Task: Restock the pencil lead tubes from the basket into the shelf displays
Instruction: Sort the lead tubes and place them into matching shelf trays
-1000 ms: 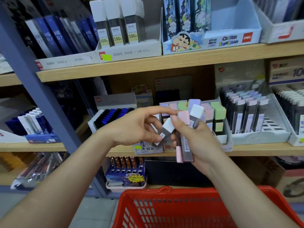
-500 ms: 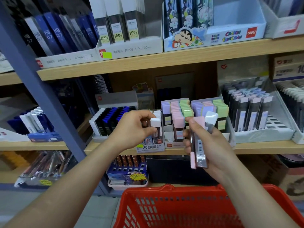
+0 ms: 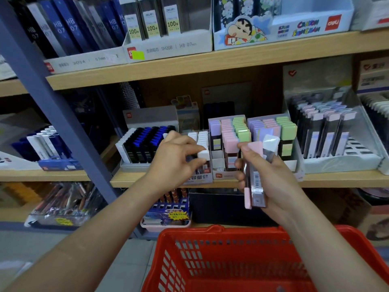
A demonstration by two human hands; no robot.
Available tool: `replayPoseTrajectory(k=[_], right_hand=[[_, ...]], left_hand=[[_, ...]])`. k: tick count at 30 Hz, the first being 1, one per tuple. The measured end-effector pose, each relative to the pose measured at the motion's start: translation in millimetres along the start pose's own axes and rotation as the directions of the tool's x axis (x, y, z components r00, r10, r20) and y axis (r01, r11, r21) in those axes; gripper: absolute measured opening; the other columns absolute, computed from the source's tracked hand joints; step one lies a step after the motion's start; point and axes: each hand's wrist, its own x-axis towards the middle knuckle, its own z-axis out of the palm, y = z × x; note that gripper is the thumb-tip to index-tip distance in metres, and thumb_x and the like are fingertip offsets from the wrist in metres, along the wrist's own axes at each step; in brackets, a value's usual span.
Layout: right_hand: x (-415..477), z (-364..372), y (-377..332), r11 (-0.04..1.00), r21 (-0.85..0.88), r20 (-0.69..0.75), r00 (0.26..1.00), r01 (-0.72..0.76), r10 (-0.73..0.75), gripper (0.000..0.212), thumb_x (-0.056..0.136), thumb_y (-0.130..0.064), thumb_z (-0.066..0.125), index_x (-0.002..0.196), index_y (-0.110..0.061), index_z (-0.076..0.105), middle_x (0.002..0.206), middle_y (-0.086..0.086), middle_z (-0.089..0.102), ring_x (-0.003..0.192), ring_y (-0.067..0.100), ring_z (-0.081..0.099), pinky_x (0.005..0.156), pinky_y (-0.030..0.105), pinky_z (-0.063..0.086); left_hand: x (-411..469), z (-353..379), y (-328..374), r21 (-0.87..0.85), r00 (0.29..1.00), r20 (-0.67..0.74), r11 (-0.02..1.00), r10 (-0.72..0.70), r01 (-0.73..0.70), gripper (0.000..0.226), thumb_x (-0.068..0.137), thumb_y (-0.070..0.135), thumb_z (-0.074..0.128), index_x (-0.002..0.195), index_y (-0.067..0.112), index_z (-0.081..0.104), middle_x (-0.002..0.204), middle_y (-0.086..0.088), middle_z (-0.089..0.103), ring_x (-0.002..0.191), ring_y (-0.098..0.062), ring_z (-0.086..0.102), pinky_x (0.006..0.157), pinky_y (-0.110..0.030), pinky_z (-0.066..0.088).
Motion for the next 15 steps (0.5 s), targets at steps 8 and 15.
replayPoseTrajectory(k=[8, 15], right_hand=[[-1, -4, 3, 0.993, 0.002, 0.129, 0.985, -0.116, 0.115, 0.048, 0.081, -0.030, 0.069, 0.122, -0.008, 0.058, 0.070, 0.006, 0.058, 0.052, 0.015, 0.049, 0.044, 0.024, 0.041], [-8, -5, 7, 0.978, -0.071, 0.222, 0.953, -0.194, 0.206, 0.034, 0.086, -0.023, 0.066, 0.116, -0.008, 0.064, 0.066, 0.006, 0.053, 0.047, 0.015, 0.047, 0.042, 0.023, 0.039]], left_hand=[[-1, 7, 0, -0.001, 0.999, -0.049, 1.000, -0.008, 0.008, 0.020, 0.078, 0.027, 0.079, 0.097, 0.019, 0.077, 0.090, 0.007, 0.056, 0.091, -0.013, 0.040, 0.079, -0.028, 0.036], [6, -2, 4, 0.129, 0.999, -0.013, 0.991, 0.031, -0.029, 0.014, 0.080, 0.035, 0.071, 0.081, 0.023, 0.078, 0.087, 0.009, 0.056, 0.092, -0.021, 0.045, 0.078, -0.039, 0.038]])
